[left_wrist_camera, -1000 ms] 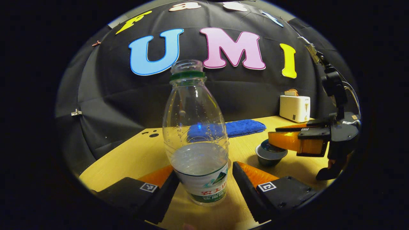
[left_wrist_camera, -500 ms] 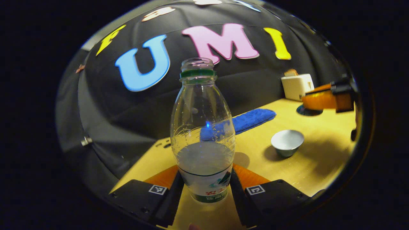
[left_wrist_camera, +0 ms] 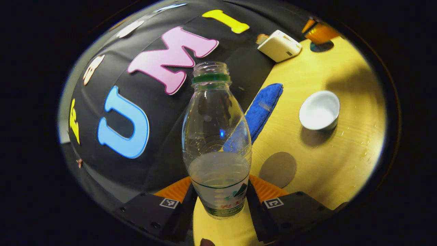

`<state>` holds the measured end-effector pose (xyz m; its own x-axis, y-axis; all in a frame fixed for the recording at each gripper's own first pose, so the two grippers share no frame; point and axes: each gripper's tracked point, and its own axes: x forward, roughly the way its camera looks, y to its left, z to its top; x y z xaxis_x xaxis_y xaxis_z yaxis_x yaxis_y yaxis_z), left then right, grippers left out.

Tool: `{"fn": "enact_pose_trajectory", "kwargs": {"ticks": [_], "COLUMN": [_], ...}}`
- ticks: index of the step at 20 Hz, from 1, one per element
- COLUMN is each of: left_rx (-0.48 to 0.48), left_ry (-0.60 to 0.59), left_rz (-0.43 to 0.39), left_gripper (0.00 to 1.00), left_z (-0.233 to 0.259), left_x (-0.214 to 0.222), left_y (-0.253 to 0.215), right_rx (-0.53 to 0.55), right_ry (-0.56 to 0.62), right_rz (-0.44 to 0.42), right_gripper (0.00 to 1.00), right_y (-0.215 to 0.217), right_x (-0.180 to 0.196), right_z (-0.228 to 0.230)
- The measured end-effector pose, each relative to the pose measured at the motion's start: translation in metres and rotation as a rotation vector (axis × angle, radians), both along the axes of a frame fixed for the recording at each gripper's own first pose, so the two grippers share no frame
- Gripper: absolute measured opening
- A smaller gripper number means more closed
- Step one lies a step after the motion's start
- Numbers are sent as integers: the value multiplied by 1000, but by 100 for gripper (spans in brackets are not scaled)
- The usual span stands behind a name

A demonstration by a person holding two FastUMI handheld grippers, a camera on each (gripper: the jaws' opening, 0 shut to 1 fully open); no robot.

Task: Open the teacup lid with one hand, grasp the water bottle and pour water into the teacup with the other hand; after pouring, place the water bottle on the coaster and then close the teacup lid.

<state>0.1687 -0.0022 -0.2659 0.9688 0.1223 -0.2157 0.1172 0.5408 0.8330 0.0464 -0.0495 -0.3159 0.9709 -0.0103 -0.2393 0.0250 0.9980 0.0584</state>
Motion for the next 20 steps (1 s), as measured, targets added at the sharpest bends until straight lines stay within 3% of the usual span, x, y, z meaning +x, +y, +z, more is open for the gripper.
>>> {"fn": "enact_pose_trajectory", "kwargs": {"ticks": [2,3,10,11,12,16,17,18,19,20], "left_rx": [87,129,376,402,421,501,523,544,562,579], "left_ry": [0,1,8,3,1,-22,-27,-33,-36,-36], "left_rz": [-16,-22,-94,-100,-110,-157,-167,-179,-188,-199], "left_gripper": [75,75,74,70,75,75,70,75,70,70], "left_z": [-1,-3,-9,-8,-7,-2,0,1,3,3], "left_x": [7,11,24,26,27,32,33,37,38,38], "left_y": [-2,-3,-7,-7,-6,-11,-14,-15,-16,-16], "right_rx": [-1,-4,-34,-33,-33,-35,-35,-36,-36,-39], "right_ry": [-3,-5,-10,-12,-13,-11,-13,-15,-16,-16], "right_rz": [-9,-16,-27,-29,-29,-36,-37,-38,-36,-36], "right_gripper": [27,32,27,27,27,27,27,32,36,32], "right_y": [-6,-9,-19,-19,-20,-22,-22,-22,-21,-21], "right_x": [-2,-4,-8,-9,-9,-11,-12,-12,-12,-13], "right_z": [0,1,2,3,2,1,1,1,2,1]}}
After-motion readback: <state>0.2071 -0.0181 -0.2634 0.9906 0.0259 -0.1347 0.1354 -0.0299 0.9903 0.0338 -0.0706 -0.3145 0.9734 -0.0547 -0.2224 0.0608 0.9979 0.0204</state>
